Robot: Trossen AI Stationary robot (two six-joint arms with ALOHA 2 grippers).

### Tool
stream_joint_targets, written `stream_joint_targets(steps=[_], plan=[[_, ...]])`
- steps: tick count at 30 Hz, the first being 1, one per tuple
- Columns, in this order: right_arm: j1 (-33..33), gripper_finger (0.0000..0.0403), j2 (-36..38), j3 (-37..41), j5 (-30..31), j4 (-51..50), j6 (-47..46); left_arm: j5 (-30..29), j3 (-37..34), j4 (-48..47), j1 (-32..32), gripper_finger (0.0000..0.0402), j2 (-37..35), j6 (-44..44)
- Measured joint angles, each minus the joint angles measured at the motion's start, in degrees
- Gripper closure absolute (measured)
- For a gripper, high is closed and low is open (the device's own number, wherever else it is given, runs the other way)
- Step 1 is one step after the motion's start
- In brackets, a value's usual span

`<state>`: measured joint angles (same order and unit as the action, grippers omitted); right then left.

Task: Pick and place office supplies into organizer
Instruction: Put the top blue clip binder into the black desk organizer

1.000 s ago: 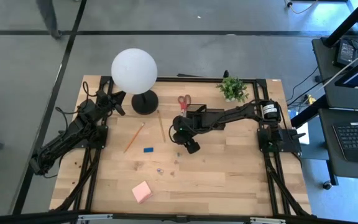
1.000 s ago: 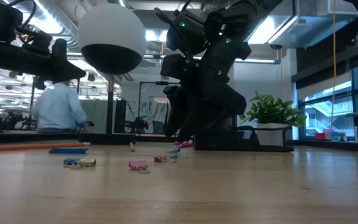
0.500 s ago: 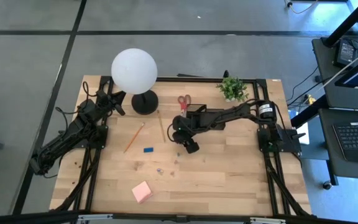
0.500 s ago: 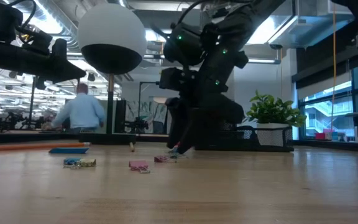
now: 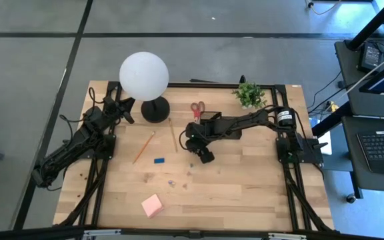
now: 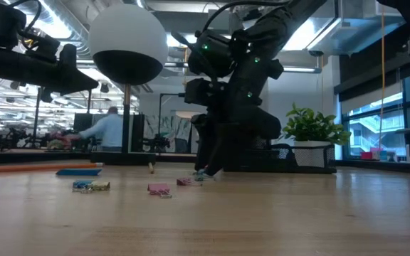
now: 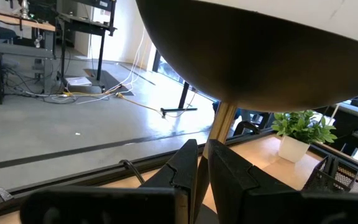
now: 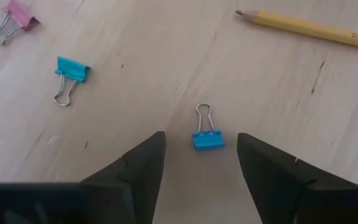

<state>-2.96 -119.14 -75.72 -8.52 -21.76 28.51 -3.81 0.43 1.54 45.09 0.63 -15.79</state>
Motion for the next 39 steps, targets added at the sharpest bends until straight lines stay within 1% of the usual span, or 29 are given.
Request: stream_joint_targets(steps=[9, 14, 18, 27, 30, 36, 39], plan=[[0.2, 0.0272, 0.0, 0.2, -0.6, 1.2, -1.5, 0.0, 0.0, 0.0, 0.0, 0.0368, 0.0, 0.0], [0.2, 0.03, 0.0, 0.2, -0.6, 1.8, -3.0, 0.0, 0.0, 0.0, 0.0, 0.0368, 0.0, 0.0], [0.5, 0.0308, -0.1, 0.2, -0.1, 2.0, -5.6, 0.0, 0.0, 0.0, 0.0, 0.0368, 0.0, 0.0], [1.0, 0.0305, -0.1, 0.2, 0.7, 2.4, -13.9, 0.0, 0.0, 0.0, 0.0, 0.0368, 0.0, 0.0], [1.1, 0.0309, -0.1, 0.2, 0.7, 2.5, -16.0, 0.0, 0.0, 0.0, 0.0, 0.0368, 0.0, 0.0], [1.1, 0.0334, 0.0, 0.2, 0.4, 2.6, -16.5, 0.0, 0.0, 0.0, 0.0, 0.0368, 0.0, 0.0], [1.1, 0.034, 0.0, 0.2, 0.2, 2.6, -16.5, 0.0, 0.0, 0.0, 0.0, 0.0368, 0.0, 0.0]])
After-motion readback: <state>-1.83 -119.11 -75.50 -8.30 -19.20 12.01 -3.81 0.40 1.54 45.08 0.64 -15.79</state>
